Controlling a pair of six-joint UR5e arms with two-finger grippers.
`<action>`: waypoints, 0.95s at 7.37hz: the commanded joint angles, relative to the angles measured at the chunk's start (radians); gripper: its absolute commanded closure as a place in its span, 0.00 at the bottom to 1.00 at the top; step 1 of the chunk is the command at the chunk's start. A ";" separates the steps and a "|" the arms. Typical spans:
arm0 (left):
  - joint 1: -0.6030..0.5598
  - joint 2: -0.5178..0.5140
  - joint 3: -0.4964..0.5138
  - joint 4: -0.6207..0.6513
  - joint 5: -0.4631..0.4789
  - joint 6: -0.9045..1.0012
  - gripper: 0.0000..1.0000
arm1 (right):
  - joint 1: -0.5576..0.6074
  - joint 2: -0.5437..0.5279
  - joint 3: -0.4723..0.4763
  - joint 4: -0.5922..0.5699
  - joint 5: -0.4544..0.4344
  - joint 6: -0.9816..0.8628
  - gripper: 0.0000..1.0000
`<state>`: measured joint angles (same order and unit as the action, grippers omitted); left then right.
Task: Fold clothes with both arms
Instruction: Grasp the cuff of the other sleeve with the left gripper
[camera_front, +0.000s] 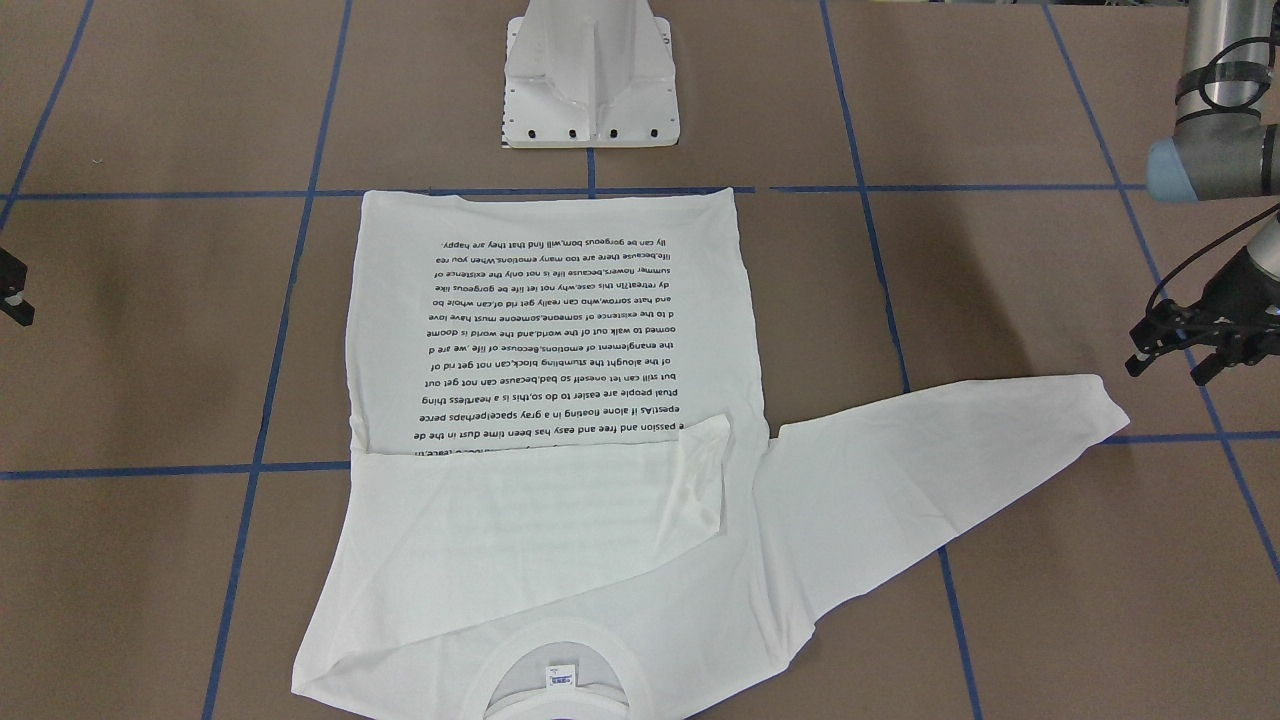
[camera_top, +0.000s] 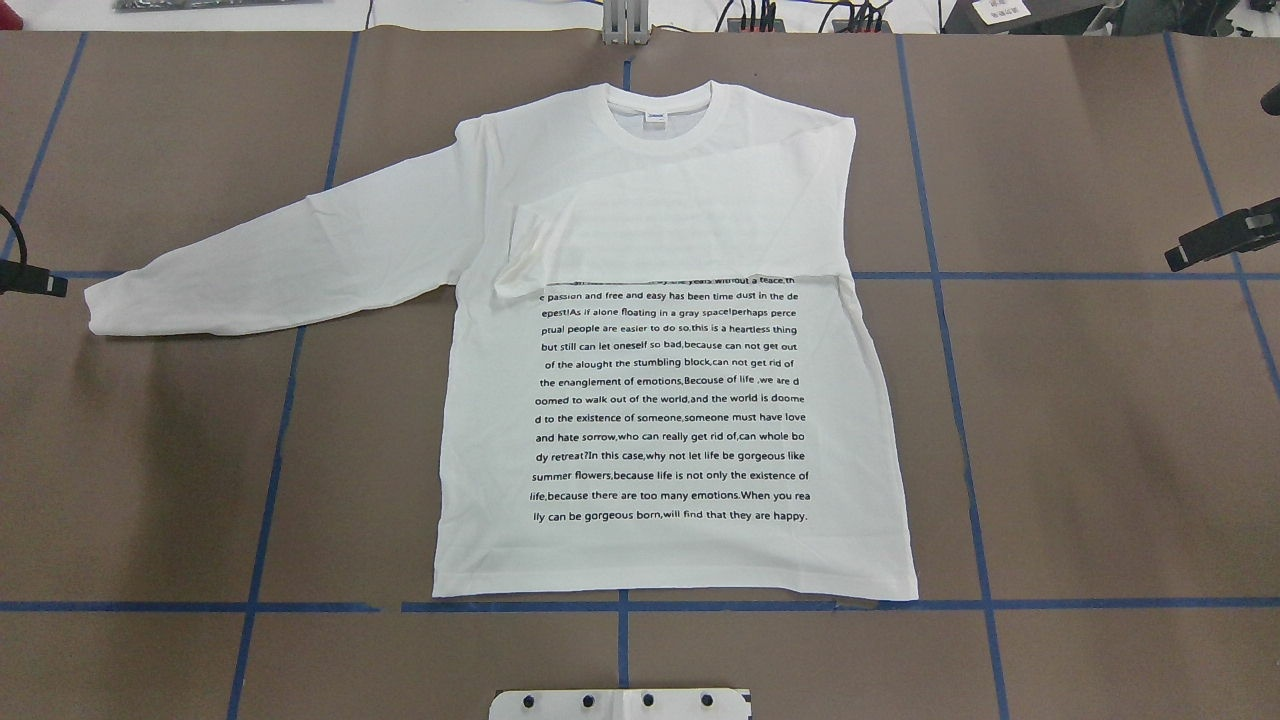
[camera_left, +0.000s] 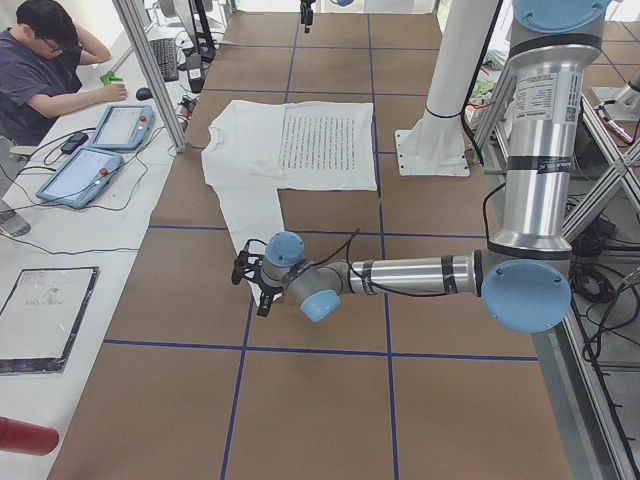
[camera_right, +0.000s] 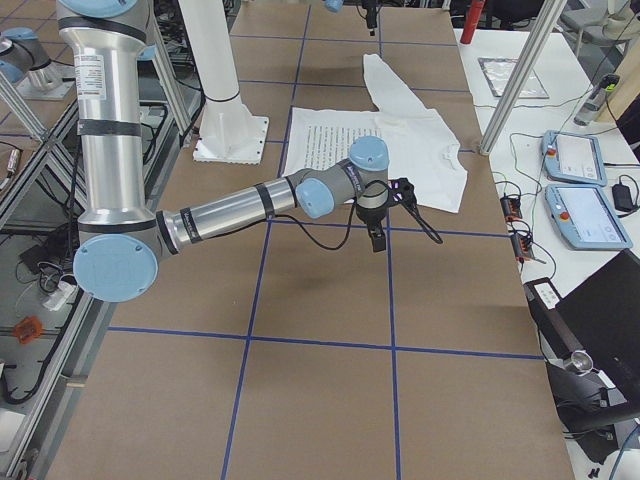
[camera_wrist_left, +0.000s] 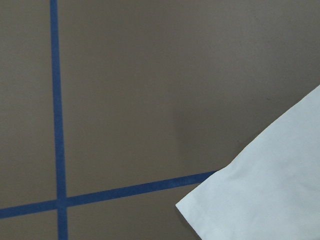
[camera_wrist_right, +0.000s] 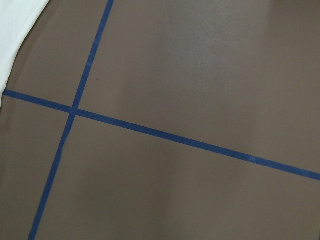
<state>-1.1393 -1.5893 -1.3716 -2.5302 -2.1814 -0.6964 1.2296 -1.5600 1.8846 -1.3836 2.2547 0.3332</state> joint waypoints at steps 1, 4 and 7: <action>0.062 -0.004 0.012 -0.025 0.008 -0.086 0.26 | 0.001 -0.003 -0.001 0.000 0.000 0.000 0.00; 0.096 -0.009 0.012 -0.025 0.009 -0.089 0.26 | 0.001 -0.005 -0.004 0.000 -0.001 0.000 0.00; 0.107 -0.014 0.025 -0.025 0.009 -0.089 0.34 | 0.001 -0.005 -0.005 0.000 -0.001 0.001 0.00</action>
<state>-1.0356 -1.6019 -1.3516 -2.5556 -2.1721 -0.7853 1.2302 -1.5646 1.8803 -1.3837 2.2535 0.3339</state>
